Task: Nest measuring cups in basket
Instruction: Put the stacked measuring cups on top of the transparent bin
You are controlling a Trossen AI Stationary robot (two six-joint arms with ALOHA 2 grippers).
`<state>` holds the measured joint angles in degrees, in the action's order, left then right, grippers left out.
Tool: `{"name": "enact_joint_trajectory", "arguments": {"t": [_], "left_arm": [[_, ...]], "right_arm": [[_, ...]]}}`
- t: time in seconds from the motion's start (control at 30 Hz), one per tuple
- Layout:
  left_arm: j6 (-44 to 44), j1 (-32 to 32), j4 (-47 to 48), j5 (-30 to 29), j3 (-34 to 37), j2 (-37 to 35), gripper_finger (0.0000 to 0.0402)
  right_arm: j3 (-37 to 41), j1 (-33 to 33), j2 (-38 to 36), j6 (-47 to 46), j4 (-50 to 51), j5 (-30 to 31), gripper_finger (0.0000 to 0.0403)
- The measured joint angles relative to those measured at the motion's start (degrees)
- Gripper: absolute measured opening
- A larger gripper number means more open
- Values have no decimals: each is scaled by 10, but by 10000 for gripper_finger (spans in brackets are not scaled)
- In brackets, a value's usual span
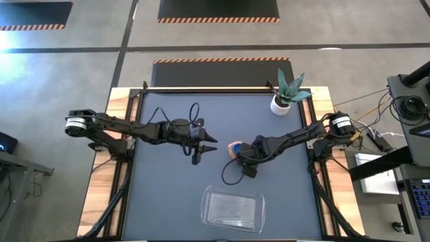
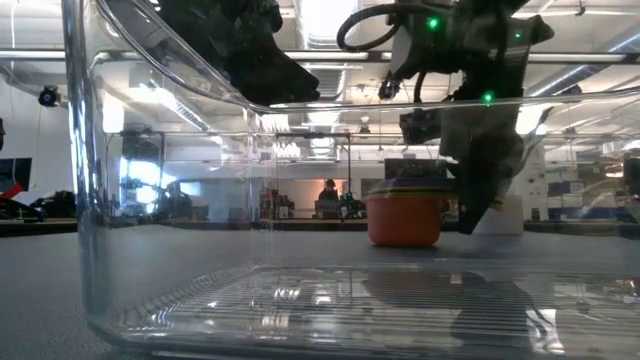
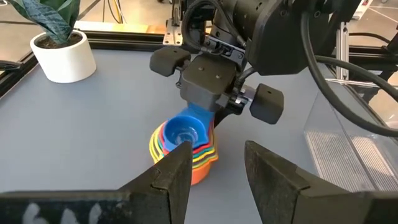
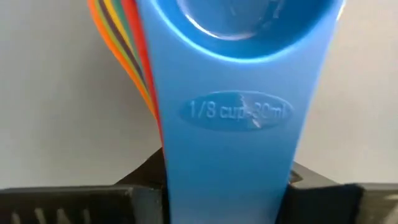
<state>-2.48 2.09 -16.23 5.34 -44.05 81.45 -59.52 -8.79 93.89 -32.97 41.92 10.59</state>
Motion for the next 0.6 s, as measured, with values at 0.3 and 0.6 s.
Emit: {"name": "enact_joint_trajectory", "arguments": {"t": [0.3, 0.6], "left_arm": [[0, 0, 0, 0, 0, 0, 129], [0, 0, 0, 0, 0, 0, 130]], "right_arm": [[0, 1, 0, 8, 4, -1, 123], [0, 1, 0, 7, 13, -1, 122]]}}
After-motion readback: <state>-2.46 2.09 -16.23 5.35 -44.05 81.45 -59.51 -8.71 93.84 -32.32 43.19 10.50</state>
